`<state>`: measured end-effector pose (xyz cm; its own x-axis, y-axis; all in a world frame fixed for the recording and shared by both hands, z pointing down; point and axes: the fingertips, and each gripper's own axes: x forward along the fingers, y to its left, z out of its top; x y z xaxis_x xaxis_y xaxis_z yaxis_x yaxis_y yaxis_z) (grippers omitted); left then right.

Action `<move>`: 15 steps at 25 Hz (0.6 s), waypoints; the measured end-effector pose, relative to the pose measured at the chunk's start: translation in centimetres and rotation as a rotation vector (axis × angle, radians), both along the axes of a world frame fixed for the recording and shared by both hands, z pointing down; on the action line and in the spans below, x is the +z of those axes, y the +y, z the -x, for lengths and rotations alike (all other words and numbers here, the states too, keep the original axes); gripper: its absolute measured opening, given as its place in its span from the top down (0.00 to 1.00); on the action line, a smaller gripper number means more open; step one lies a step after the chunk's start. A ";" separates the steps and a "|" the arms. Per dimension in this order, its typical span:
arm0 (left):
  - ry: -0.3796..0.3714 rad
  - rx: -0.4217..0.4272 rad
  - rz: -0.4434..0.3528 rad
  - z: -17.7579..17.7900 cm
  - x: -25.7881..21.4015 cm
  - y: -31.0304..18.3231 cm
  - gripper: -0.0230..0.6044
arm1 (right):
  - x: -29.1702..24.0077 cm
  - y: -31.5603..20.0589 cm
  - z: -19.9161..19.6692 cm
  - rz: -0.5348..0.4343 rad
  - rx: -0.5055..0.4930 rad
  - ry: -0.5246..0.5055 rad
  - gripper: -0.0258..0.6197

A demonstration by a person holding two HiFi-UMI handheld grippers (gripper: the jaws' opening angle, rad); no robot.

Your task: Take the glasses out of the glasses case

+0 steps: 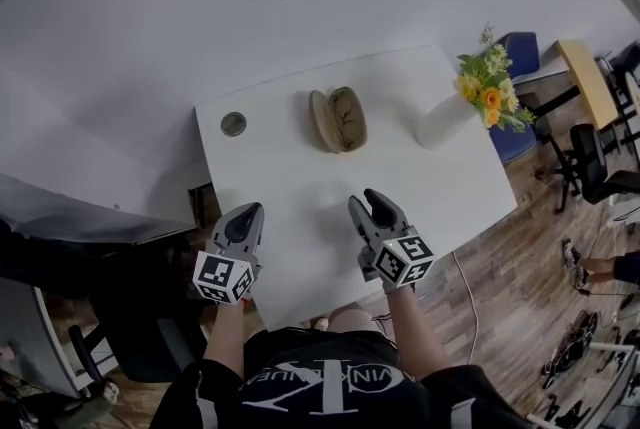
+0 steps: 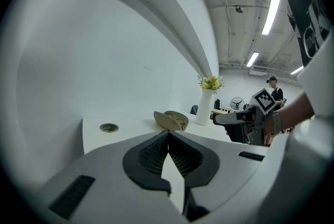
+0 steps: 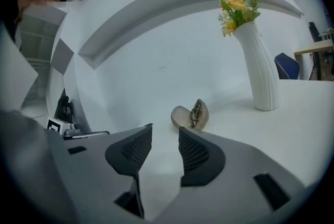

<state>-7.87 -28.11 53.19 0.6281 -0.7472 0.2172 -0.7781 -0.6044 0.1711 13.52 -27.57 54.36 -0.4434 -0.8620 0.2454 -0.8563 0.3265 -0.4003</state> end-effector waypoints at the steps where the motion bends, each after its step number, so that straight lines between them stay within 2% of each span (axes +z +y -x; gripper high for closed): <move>1: 0.001 -0.003 0.001 0.2 0.1 -0.2 0.94 | 0.1 -0.6 0.2 -0.002 0.001 0.000 0.70; 8: 0.008 -0.036 0.019 1.3 0.9 -1.3 0.94 | 0.1 -4.7 1.2 0.007 -0.003 0.024 0.71; 15: 0.017 -0.034 0.021 0.4 1.5 -3.5 0.94 | 1.7 -8.7 1.2 0.094 -0.009 0.114 0.72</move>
<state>-8.25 -31.66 54.69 0.6064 -0.7634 0.2226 -0.7949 -0.5741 0.1964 12.36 -36.27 56.09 -0.4153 -0.8291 0.3744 -0.8952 0.2994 -0.3300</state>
